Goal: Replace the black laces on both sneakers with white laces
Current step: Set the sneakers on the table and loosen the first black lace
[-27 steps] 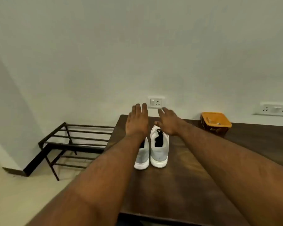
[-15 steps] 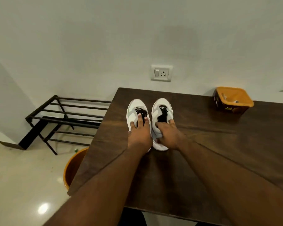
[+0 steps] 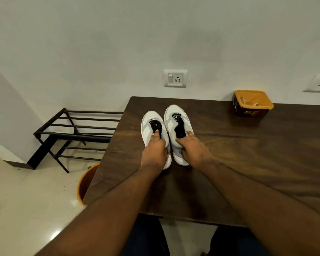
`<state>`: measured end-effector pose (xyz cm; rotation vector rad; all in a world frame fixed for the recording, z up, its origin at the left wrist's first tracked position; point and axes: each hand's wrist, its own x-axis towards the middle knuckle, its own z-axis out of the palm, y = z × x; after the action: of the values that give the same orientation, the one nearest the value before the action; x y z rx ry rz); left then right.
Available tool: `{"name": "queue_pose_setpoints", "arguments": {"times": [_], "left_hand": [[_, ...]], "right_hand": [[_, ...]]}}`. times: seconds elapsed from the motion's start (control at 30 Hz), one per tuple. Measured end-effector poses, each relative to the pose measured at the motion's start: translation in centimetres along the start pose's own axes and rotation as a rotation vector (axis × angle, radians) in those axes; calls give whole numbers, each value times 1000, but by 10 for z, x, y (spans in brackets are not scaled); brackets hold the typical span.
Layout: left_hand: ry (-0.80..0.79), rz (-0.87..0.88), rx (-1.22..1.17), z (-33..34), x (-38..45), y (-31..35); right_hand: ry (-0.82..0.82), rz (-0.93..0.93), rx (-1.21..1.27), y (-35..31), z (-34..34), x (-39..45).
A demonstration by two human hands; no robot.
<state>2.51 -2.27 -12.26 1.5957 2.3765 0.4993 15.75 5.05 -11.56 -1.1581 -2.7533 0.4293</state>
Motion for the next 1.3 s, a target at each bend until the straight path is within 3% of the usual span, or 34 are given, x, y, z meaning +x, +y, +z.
{"name": "queue_pose_setpoints", "arguments": {"times": [0.17,0.37,0.53,0.67,0.73,0.8,0.87,0.9,1.03,1.13,1.3], "left_hand": [[51,73,-76,-1,-79,29],[-4,176,14,23,-156,52],[-82,233,66,40,-176,49],[-156,276,92,28,-168,42],[-80,228,75,16,-162,46],[32,157,47,5,-157,58],[0,32,60,-1,-152,74],[-69,-37,102,-1,-150,81],[-259,-143,240,12,-146,98],[-256,-199,184,14,-138,101],[-188,-177,20,6,-131,91]], "right_hand": [[104,16,36,-8,-17,-99],[40,33,-10,-13,-5,-194],[24,61,-14,-10,20,-220],[-106,3,74,2,13,-208],[-97,-61,167,8,2,-207],[99,-15,302,14,-9,-208],[328,96,407,23,-9,-203],[364,185,451,28,-6,-198],[266,422,572,34,14,-183],[301,437,617,36,11,-177],[139,358,572,50,-18,-161]]}}
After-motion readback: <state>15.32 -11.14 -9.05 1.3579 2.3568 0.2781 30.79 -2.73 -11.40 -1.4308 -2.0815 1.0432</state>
